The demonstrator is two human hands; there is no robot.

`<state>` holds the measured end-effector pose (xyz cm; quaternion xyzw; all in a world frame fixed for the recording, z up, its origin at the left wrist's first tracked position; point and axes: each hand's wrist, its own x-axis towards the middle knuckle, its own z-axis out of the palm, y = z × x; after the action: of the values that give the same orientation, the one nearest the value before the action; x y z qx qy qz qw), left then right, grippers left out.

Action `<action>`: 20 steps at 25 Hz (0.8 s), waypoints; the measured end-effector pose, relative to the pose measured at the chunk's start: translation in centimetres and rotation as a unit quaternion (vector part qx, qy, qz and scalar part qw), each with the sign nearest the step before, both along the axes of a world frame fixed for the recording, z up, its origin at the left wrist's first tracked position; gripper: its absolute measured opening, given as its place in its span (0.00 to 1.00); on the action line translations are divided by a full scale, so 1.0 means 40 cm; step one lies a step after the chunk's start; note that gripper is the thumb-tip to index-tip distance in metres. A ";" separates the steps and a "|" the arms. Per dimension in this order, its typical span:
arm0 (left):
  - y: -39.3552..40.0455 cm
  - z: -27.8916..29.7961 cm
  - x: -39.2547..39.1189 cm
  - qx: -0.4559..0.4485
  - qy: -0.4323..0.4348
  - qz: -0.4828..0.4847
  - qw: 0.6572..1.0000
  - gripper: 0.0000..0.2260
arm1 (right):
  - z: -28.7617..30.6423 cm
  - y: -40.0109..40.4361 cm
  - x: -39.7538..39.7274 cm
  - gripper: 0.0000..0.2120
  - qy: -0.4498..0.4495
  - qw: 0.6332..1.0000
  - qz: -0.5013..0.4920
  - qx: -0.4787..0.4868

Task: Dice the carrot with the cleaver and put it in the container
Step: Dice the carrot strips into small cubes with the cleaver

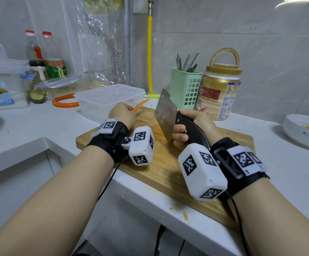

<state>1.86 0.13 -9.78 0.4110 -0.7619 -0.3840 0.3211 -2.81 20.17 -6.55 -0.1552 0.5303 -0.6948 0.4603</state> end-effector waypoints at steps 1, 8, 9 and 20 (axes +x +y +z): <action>0.001 -0.001 -0.001 -0.003 -0.004 -0.010 1.000 0.12 | 0.000 0.001 -0.003 0.15 -0.003 1.000 -0.008 0.000; 0.013 0.001 0.005 -0.013 -0.025 -0.127 0.991 0.07 | 0.001 0.021 -0.031 0.17 -0.013 0.997 -0.071 -0.040; 0.020 0.005 0.006 -0.014 -0.031 -0.152 0.988 0.08 | 0.002 0.022 -0.028 0.17 -0.011 0.996 -0.073 -0.043; 0.023 0.005 0.006 -0.040 -0.101 -0.258 0.960 0.05 | -0.002 0.012 -0.021 0.11 0.037 0.997 -0.062 -0.033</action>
<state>2.12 1.06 -9.59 0.2236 -0.8853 -0.3797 0.1488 -3.64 20.63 -6.62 -0.1632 0.5323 -0.7331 0.3906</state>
